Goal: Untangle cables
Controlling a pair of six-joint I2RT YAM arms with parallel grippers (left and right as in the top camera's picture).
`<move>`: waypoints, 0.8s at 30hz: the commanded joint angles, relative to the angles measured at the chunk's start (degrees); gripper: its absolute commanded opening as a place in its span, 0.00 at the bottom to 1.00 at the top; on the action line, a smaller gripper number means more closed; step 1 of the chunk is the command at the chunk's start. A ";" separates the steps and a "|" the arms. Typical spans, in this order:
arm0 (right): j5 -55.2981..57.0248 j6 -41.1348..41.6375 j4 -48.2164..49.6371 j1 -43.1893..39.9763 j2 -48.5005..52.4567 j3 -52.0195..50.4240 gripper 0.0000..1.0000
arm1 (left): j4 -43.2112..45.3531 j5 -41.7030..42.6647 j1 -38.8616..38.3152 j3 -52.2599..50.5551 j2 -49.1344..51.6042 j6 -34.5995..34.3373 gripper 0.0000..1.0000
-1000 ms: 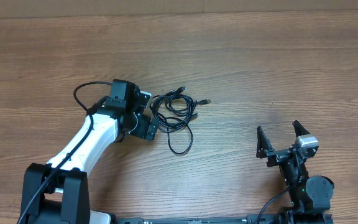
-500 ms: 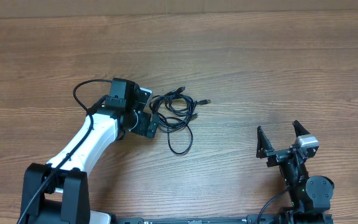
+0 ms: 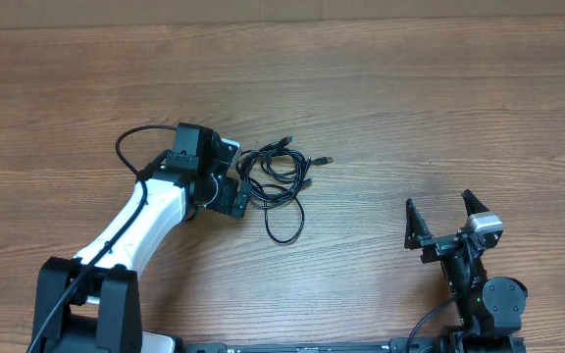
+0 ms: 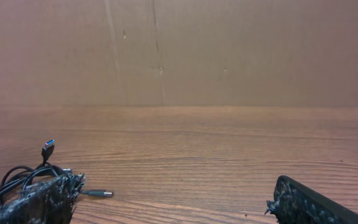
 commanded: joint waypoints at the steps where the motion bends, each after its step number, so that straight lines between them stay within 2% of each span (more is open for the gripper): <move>1: 0.15 -0.42 0.17 0.33 -0.57 -0.61 1.00 | -0.07 1.95 -0.15 1.36 0.35 0.85 0.99; 9: 0.15 -0.42 0.17 0.33 -0.57 -0.61 1.00 | -5.77 1.95 -0.15 4.07 0.33 0.81 1.00; 24: 0.15 -0.42 0.17 0.33 -0.57 -0.61 1.00 | -22.08 1.95 -0.22 20.06 0.33 -1.14 0.99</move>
